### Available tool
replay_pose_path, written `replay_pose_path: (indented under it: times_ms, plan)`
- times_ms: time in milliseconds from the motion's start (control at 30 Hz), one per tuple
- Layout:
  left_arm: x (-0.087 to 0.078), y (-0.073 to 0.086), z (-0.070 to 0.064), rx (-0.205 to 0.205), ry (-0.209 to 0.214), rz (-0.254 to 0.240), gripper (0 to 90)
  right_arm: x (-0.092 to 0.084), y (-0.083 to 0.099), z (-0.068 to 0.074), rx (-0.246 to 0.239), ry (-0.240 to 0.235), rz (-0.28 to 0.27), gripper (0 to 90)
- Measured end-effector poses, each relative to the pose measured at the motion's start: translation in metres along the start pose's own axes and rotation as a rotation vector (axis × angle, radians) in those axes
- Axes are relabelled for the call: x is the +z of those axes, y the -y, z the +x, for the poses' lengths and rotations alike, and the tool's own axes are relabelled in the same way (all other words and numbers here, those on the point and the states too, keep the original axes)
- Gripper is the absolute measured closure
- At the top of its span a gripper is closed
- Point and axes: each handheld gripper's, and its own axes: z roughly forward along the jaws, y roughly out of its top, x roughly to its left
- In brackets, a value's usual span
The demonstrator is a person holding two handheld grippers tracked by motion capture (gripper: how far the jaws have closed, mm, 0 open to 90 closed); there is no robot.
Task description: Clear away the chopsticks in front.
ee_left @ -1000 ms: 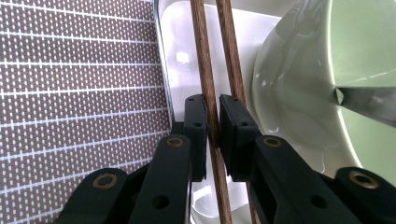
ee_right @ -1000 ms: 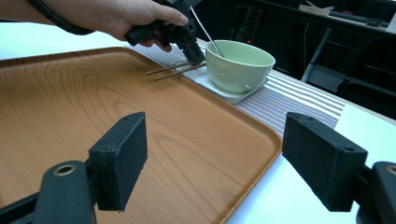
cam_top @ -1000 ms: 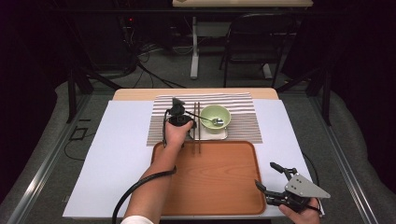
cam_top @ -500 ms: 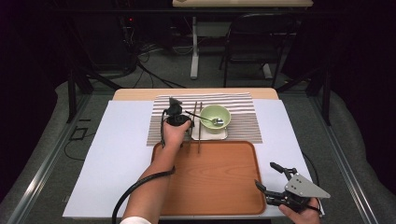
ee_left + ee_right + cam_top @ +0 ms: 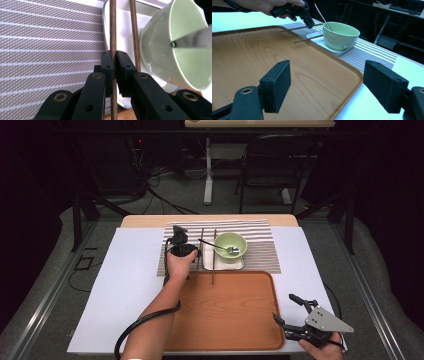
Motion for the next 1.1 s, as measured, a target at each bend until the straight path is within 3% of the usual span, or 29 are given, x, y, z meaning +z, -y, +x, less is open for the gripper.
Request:
replay_pose_path:
  times_ms: [367, 567, 867, 1100]
  plan:
    - [-0.033, 0.024, 0.015, 0.0, -0.016, -0.006, 84.7, 0.0, 0.0, 0.0, -0.001, 0.002, 0.005, 22.2]
    - [-0.057, 0.046, 0.031, -0.029, -0.011, -0.022, 84.8, 0.0, 0.0, 0.0, 0.0, -0.001, 0.005, 22.2]
    - [-0.08, 0.076, 0.047, -0.053, 0.03, -0.042, 84.8, 0.001, 0.0, 0.001, -0.005, 0.008, 0.006, 22.1]
    - [-0.089, 0.096, 0.05, -0.035, 0.02, -0.04, 84.8, 0.001, 0.0, 0.003, -0.003, 0.0, 0.001, 19.7]
